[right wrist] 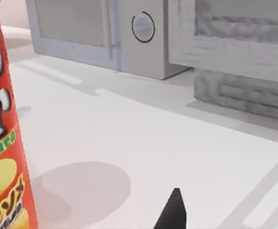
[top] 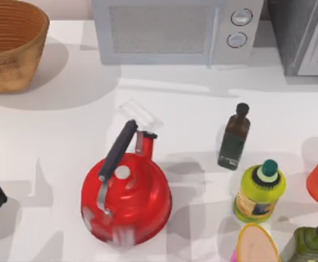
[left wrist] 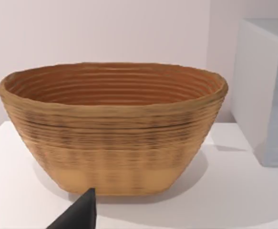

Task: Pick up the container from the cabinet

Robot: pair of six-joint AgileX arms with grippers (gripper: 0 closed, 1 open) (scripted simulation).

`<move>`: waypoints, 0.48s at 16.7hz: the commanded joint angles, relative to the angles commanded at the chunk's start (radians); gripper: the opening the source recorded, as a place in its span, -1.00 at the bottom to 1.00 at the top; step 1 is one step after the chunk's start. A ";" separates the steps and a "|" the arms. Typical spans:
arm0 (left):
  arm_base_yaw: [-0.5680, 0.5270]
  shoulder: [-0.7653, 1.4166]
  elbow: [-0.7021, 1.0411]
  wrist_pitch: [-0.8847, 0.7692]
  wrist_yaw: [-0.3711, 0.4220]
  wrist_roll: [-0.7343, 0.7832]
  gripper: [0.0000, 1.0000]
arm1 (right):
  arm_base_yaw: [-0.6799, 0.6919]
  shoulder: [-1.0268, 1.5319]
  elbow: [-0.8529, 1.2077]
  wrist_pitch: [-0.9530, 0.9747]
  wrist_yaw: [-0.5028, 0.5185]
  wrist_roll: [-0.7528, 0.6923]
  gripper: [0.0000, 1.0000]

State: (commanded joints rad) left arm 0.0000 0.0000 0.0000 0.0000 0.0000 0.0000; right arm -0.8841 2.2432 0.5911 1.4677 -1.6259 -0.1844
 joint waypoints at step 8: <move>0.000 0.000 0.000 0.000 0.000 0.000 1.00 | 0.000 0.000 0.000 0.000 0.000 0.000 1.00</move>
State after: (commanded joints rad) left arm 0.0000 0.0000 0.0000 0.0000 0.0000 0.0000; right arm -0.8841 2.2432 0.5911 1.4677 -1.6259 -0.1844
